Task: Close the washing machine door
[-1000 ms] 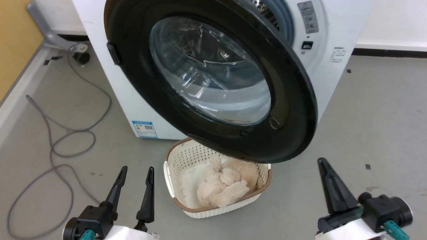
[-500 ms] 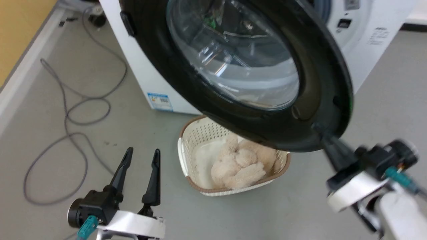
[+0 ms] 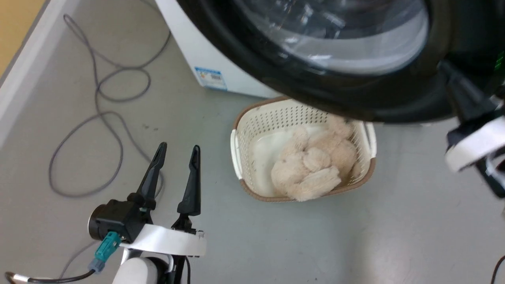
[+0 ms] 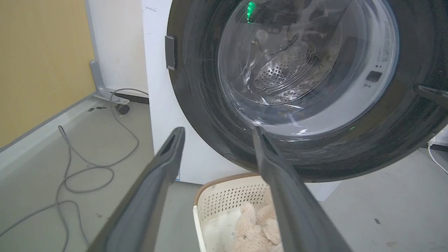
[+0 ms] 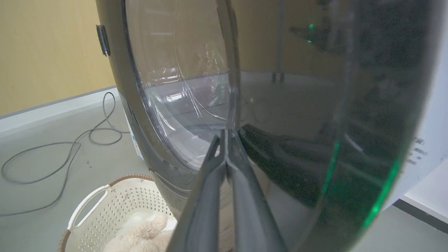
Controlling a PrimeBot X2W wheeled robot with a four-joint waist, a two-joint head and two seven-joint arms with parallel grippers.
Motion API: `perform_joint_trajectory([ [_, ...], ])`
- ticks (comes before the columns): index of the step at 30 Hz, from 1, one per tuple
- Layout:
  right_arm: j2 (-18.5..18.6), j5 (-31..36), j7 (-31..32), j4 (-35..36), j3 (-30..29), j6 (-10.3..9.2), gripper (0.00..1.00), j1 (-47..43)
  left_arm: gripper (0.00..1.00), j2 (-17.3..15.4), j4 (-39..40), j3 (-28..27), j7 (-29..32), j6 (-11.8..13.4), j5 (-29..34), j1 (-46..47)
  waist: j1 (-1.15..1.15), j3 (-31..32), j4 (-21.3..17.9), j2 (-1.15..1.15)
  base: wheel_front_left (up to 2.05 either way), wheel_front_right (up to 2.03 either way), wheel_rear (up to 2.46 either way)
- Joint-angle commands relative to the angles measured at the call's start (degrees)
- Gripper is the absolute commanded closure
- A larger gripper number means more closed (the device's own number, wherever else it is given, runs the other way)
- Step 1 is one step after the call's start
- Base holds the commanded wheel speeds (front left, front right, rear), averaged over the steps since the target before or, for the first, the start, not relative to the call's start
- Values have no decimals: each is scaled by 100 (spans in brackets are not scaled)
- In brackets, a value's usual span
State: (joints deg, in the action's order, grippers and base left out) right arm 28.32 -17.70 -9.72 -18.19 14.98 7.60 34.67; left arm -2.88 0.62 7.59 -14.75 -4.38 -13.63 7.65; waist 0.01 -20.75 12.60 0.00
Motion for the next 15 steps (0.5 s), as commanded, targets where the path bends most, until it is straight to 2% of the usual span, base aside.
perform_joint_trajectory([
  [1, 39, -63, 16, -61, -37, -11, 100, 166, 0, 0, 30, 18, -25, 42, -19, 92, -1, -132, 100, 0, 0, 0, 0],
  [6, 90, -194, 168, -552, -135, -11, 100, 804, 0, 0, 28, 85, -25, 105, -85, 213, -1, -292, 213, 0, 0, 0, 0],
  [15, -12, -117, 423, -1523, -696, -11, 100, 1669, 0, 0, 9, 175, -25, 187, -195, 307, -1, -435, 369, 0, 0, 0, 0],
])
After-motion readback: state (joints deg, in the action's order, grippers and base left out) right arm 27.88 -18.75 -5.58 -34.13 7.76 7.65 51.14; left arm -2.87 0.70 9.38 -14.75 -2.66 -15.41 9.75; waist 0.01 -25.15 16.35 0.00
